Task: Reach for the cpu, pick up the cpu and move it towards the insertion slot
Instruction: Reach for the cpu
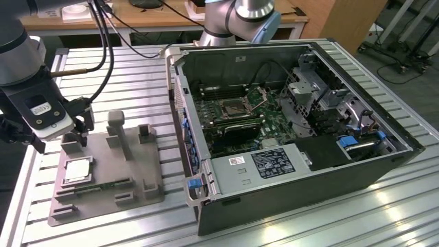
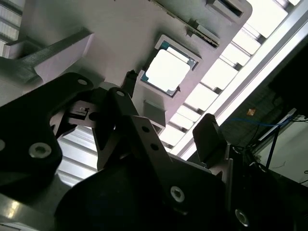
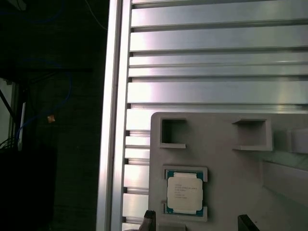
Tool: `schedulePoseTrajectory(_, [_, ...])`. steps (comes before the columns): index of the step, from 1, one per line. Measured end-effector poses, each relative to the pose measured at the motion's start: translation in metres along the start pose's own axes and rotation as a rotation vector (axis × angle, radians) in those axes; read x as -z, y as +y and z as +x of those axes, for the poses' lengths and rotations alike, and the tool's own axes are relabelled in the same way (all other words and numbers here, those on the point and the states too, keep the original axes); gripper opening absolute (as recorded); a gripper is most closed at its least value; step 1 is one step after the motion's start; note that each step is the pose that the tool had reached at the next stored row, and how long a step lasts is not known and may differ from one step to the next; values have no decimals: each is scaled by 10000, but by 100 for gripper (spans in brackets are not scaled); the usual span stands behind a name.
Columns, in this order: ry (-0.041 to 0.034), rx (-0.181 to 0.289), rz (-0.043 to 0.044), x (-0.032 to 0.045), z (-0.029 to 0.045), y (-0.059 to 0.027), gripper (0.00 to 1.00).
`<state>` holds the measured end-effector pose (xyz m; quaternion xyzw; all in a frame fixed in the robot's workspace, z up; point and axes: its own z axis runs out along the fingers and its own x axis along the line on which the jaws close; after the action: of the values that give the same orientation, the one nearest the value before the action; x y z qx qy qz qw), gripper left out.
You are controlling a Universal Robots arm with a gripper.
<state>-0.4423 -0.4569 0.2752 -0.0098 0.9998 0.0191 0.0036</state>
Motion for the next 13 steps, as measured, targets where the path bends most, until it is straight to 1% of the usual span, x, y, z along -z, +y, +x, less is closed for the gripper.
schedulePoseTrajectory(13, [0, 0, -3, 0, 0, 0, 74])
